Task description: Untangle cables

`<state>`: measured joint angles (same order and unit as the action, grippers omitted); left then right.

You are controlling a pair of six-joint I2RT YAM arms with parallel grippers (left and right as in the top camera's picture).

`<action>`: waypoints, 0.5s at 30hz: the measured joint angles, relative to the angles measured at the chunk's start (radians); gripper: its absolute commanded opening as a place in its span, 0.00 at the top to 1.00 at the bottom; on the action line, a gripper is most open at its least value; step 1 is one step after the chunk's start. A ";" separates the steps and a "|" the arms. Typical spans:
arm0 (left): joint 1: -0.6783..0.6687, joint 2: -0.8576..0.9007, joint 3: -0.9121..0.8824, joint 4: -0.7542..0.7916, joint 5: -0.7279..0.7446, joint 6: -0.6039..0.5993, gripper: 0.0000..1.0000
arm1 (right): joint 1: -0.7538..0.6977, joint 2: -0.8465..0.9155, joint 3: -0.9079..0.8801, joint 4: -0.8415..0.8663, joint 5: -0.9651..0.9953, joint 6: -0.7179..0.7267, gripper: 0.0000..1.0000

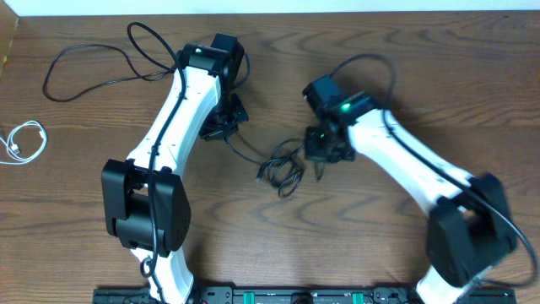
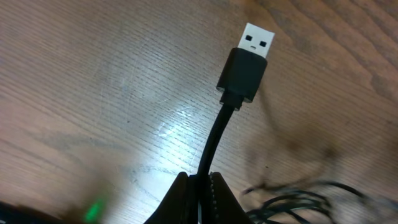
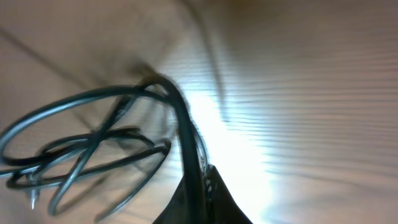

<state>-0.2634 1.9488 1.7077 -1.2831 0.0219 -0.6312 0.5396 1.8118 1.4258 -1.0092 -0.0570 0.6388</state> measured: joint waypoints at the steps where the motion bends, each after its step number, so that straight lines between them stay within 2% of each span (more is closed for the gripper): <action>1: 0.000 0.000 0.000 0.001 -0.002 0.000 0.92 | -0.003 -0.032 0.025 -0.035 0.065 -0.001 0.99; 6: 0.000 0.000 0.000 0.001 -0.001 -0.001 0.92 | -0.002 -0.211 0.103 -0.106 0.348 -0.007 0.98; 13: -0.018 0.000 0.000 0.001 0.032 -0.001 0.92 | 0.012 -0.341 0.105 -0.132 0.562 -0.023 0.98; 15: -0.019 0.000 0.000 -0.003 0.041 -0.002 0.92 | 0.012 -0.365 0.105 -0.140 0.630 -0.024 0.96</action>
<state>-0.2829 1.9488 1.7077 -1.2858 0.0631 -0.6327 0.5518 1.4471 1.5303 -1.1496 0.5728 0.6144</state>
